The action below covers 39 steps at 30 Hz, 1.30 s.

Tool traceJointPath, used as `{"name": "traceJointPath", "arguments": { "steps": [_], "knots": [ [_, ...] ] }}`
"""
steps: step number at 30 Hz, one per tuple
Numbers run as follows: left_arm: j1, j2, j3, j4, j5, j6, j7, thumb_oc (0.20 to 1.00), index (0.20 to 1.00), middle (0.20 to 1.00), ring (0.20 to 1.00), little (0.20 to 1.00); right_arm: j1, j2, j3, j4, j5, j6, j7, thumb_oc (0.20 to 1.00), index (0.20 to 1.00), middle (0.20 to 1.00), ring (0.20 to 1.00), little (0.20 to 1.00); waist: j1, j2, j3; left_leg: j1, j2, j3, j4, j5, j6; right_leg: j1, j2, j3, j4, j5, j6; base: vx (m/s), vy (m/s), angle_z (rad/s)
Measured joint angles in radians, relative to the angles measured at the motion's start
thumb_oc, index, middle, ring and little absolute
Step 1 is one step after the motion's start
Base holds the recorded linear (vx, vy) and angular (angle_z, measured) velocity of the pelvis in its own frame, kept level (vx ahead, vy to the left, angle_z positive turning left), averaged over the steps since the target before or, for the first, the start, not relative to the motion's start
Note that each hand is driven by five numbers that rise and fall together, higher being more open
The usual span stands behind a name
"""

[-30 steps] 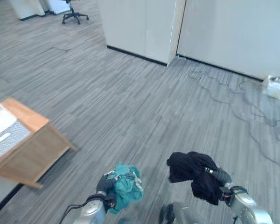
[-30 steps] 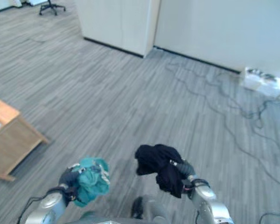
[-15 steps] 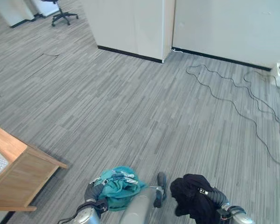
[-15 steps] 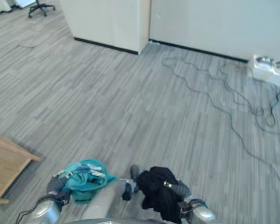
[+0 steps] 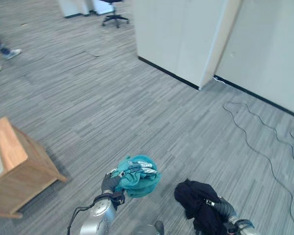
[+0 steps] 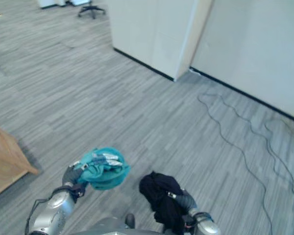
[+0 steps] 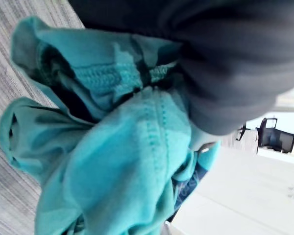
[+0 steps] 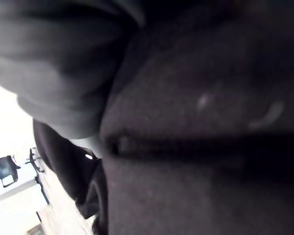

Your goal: Tidy up the quilt and then pick up the clothes from the bed and put them into the laundry hamper.

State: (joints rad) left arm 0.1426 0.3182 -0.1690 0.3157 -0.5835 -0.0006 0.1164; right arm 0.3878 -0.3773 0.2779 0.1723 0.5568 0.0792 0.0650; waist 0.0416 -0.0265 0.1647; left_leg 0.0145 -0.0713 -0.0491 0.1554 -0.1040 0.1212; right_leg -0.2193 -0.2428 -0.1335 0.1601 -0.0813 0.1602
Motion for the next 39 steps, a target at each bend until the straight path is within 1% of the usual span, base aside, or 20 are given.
{"name": "traceJointPath", "arguments": {
  "steps": [2, 5, 8, 9, 10, 11, 13, 16, 19, 20, 21, 22, 23, 26, 27, 32, 33, 36, 38, 39],
  "knots": [
    [0.012, 0.009, -0.005, 0.037, 0.0, 0.005, -0.021, 0.2, 0.2, 0.2, 0.2, 0.2, 0.011, 0.006, -0.014, 0.016, 0.004, 0.001, 0.002, 0.2, 0.2, 0.2, 0.2, 0.2, -0.025, -0.047, 0.001, 0.013, -0.021, -0.111, -0.013, -0.013, -0.021, 0.015, 0.012, 0.144, -0.207, 0.098, -0.009, 0.5, -0.117, 1.79],
    [0.101, 0.038, -0.008, 0.024, 0.0, 0.011, -0.035, 0.2, 0.2, 0.2, 0.2, 0.2, 0.016, 0.021, -0.041, 0.021, 0.004, -0.001, 0.006, 0.2, 0.2, 0.2, 0.2, 0.2, -0.017, -0.083, -0.004, 0.035, -0.017, -0.197, 0.002, -0.081, -0.062, 0.029, 0.017, 0.178, -0.177, 0.127, -0.008, 0.42, -0.154, 0.99],
    [0.157, 0.028, -0.025, -0.003, 0.0, 0.032, -0.033, 0.2, 0.2, 0.2, 0.2, 0.2, -0.018, -0.013, -0.075, 0.044, 0.004, 0.004, 0.006, 0.2, 0.2, 0.2, 0.2, 0.2, -0.011, -0.021, 0.021, 0.04, 0.092, -0.232, 0.018, -0.105, -0.103, 0.026, 0.131, 0.148, -0.079, 0.142, -0.009, 0.55, -0.276, 0.8],
    [0.172, 0.023, -0.032, -0.004, 0.0, 0.034, -0.036, 0.2, 0.2, 0.2, 0.2, 0.2, -0.027, -0.024, -0.091, 0.044, 0.014, 0.002, 0.006, 0.2, 0.2, 0.2, 0.2, 0.2, -0.014, -0.011, 0.024, 0.038, 0.116, -0.209, 0.023, -0.094, -0.099, 0.028, 0.151, 0.144, -0.029, 0.149, -0.035, 0.61, -0.351, 0.78],
    [0.161, 0.013, -0.024, -0.008, -0.001, 0.033, -0.041, 0.2, 0.2, 0.2, 0.2, 0.2, -0.04, -0.025, -0.102, 0.05, 0.025, -0.001, 0.003, 0.2, 0.2, 0.2, 0.2, 0.2, -0.026, 0.005, 0.04, 0.028, 0.127, -0.24, 0.052, -0.088, -0.082, 0.028, 0.173, 0.166, 0.035, 0.109, -0.052, 0.74, -0.369, 1.51],
    [0.131, 0.017, -0.029, -0.008, -0.001, 0.034, -0.05, 0.2, 0.2, 0.2, 0.2, 0.2, -0.034, -0.024, -0.114, 0.067, 0.045, 0.001, 0.002, 0.2, 0.2, 0.2, 0.2, 0.2, -0.058, -0.021, 0.057, 0.002, 0.108, -0.311, 0.114, -0.09, -0.079, 0.002, 0.219, 0.262, 0.156, 0.008, -0.099, 0.37, -0.114, 1.63],
    [0.132, 0.027, -0.023, -0.053, -0.005, 0.043, -0.055, 0.2, 0.2, 0.2, 0.2, 0.2, -0.037, -0.027, -0.116, 0.06, 0.045, 0.011, -0.004, 0.2, 0.2, 0.2, 0.2, 0.2, -0.062, -0.041, 0.052, 0.029, 0.146, -0.27, 0.021, -0.062, -0.068, -0.021, 0.214, 0.205, 0.21, -0.028, -0.144, 0.41, -0.168, 1.17],
    [0.116, 0.035, -0.018, -0.08, -0.005, 0.054, -0.06, 0.2, 0.2, 0.2, 0.2, 0.2, -0.068, -0.029, -0.125, 0.041, 0.045, 0.011, -0.007, 0.2, 0.2, 0.2, 0.2, 0.2, -0.058, -0.076, 0.073, -0.043, 0.143, -0.142, 0.116, 0.028, -0.173, -0.027, 0.177, 0.155, 0.22, -0.037, -0.161, 0.25, -0.191, 0.49],
    [0.12, 0.033, -0.009, -0.09, -0.005, 0.053, -0.072, 0.2, 0.2, 0.2, 0.2, 0.2, -0.09, -0.023, -0.146, 0.038, 0.046, 0.008, -0.006, 0.2, 0.2, 0.2, 0.2, 0.2, -0.043, -0.075, 0.088, -0.196, 0.138, -0.071, 0.419, 0.148, -0.27, 0.015, 0.187, 0.066, 0.262, -0.068, -0.195, 0.34, -0.098, 0.53],
    [0.09, 0.029, -0.024, -0.109, -0.004, 0.046, -0.077, 0.2, 0.2, 0.2, 0.2, 0.2, -0.073, -0.027, -0.188, 0.031, 0.048, -0.01, -0.017, 0.2, 0.2, 0.2, 0.2, 0.2, -0.071, -0.073, 0.109, -0.456, 0.031, -0.155, 0.892, 0.424, -0.362, 0.033, 0.177, 0.025, 0.325, -0.125, -0.269, 0.21, 0.035, 0.7],
    [0.08, -0.009, -0.04, -0.087, -0.005, 0.046, -0.077, 0.2, 0.2, 0.2, 0.2, 0.2, -0.083, -0.038, -0.198, 0.072, 0.051, -0.014, -0.029, 0.2, 0.2, 0.2, 0.2, 0.2, -0.061, -0.06, 0.121, -0.586, -0.015, -0.117, 1.182, 0.396, -0.312, 0.04, 0.167, 0.024, 0.34, -0.13, -0.283, 0.29, 0.032, 0.22],
    [0.086, -0.03, -0.052, -0.055, -0.005, 0.047, -0.077, 0.2, 0.2, 0.2, 0.2, 0.2, -0.106, -0.038, -0.202, 0.12, 0.051, -0.012, -0.047, 0.2, 0.2, 0.2, 0.2, 0.2, -0.031, -0.063, 0.115, -0.688, -0.046, 0.004, 1.395, 0.341, -0.278, 0.039, 0.155, 0.066, 0.339, -0.131, -0.291, 0.24, 0.001, -0.72],
    [0.091, -0.051, -0.043, -0.013, -0.005, 0.042, -0.074, 0.2, 0.2, 0.2, 0.2, 0.2, -0.11, -0.035, -0.178, 0.129, 0.051, -0.01, -0.056, 0.2, 0.2, 0.2, 0.2, 0.2, -0.045, -0.074, 0.117, -0.766, -0.092, 0.117, 1.46, 0.295, -0.23, 0.108, 0.113, 0.075, 0.215, -0.083, -0.254, 0.23, -0.004, -0.77],
    [0.098, -0.072, 0.018, -0.019, -0.006, 0.015, -0.074, 0.2, 0.2, 0.2, 0.2, 0.2, -0.074, -0.045, -0.143, 0.072, 0.051, -0.004, -0.056, 0.2, 0.2, 0.2, 0.2, 0.2, -0.058, -0.067, 0.111, -0.809, -0.106, 0.151, 1.357, 0.223, -0.197, 0.18, 0.113, 0.092, 0.077, -0.013, -0.252, 0.37, 0.012, -0.64],
    [0.097, -0.059, 0.046, -0.023, -0.036, 0.001, -0.072, 0.2, 0.2, 0.2, 0.2, 0.2, -0.035, -0.051, -0.144, 0.031, 0.05, -0.003, -0.042, 0.2, 0.2, 0.2, 0.2, 0.2, -0.079, -0.027, 0.107, -0.75, -0.033, 0.125, 1.001, 0.144, -0.185, 0.149, 0.161, 0.094, 0.121, -0.029, -0.251, 0.51, 0.121, -0.56],
    [0.157, -0.045, 0.051, -0.023, -0.043, 0.001, -0.081, 0.2, 0.2, 0.2, 0.2, 0.2, 0.079, -0.047, -0.154, 0.056, 0.05, -0.004, -0.019, 0.2, 0.2, 0.2, 0.2, 0.2, -0.064, 0.032, 0.057, -0.417, 0.103, 0.108, -0.092, 0.129, -0.175, 0.195, 0.253, 0.059, 0.047, -0.033, -0.254, 0.54, 0.175, -0.23],
    [0.163, -0.021, 0.043, -0.012, -0.04, 0.01, -0.084, 0.2, 0.2, 0.2, 0.2, 0.2, 0.086, -0.032, -0.154, 0.097, 0.053, -0.03, -0.013, 0.2, 0.2, 0.2, 0.2, 0.2, -0.064, 0.035, 0.056, -0.351, 0.115, 0.089, -0.16, 0.118, -0.166, 0.208, 0.256, 0.052, 0.036, -0.032, -0.252, 0.46, 0.226, -0.06],
    [0.146, 0.006, 0.011, 0.005, -0.042, 0.011, -0.074, 0.2, 0.2, 0.2, 0.2, 0.2, 0.097, -0.016, -0.158, 0.101, 0.05, -0.056, 0.005, 0.2, 0.2, 0.2, 0.2, 0.2, -0.036, -0.028, 0.034, -0.3, 0.06, 0.096, 0.135, 0.111, -0.12, 0.215, 0.177, 0.061, 0.025, -0.042, -0.223, 0.39, 0.267, -0.19],
    [0.137, -0.003, 0.008, -0.008, -0.042, 0.01, -0.068, 0.2, 0.2, 0.2, 0.2, 0.2, 0.097, -0.03, -0.15, 0.087, 0.049, -0.074, 0.019, 0.2, 0.2, 0.2, 0.2, 0.2, -0.021, -0.007, 0.003, -0.209, 0.054, 0.073, 0.088, 0.091, -0.093, 0.194, 0.146, 0.054, 0.073, -0.075, -0.183, 0.35, 0.38, -0.24],
    [0.131, -0.007, 0.008, -0.065, -0.041, 0.006, -0.062, 0.2, 0.2, 0.2, 0.2, 0.2, 0.091, -0.032, -0.151, 0.076, 0.039, -0.088, 0.041, 0.2, 0.2, 0.2, 0.2, 0.2, -0.015, 0.01, 0.014, -0.145, 0.073, 0.082, 0.021, 0.092, -0.087, 0.126, 0.114, 0.034, 0.283, -0.136, -0.155, 0.45, 0.511, 0.01]
  ]
}}
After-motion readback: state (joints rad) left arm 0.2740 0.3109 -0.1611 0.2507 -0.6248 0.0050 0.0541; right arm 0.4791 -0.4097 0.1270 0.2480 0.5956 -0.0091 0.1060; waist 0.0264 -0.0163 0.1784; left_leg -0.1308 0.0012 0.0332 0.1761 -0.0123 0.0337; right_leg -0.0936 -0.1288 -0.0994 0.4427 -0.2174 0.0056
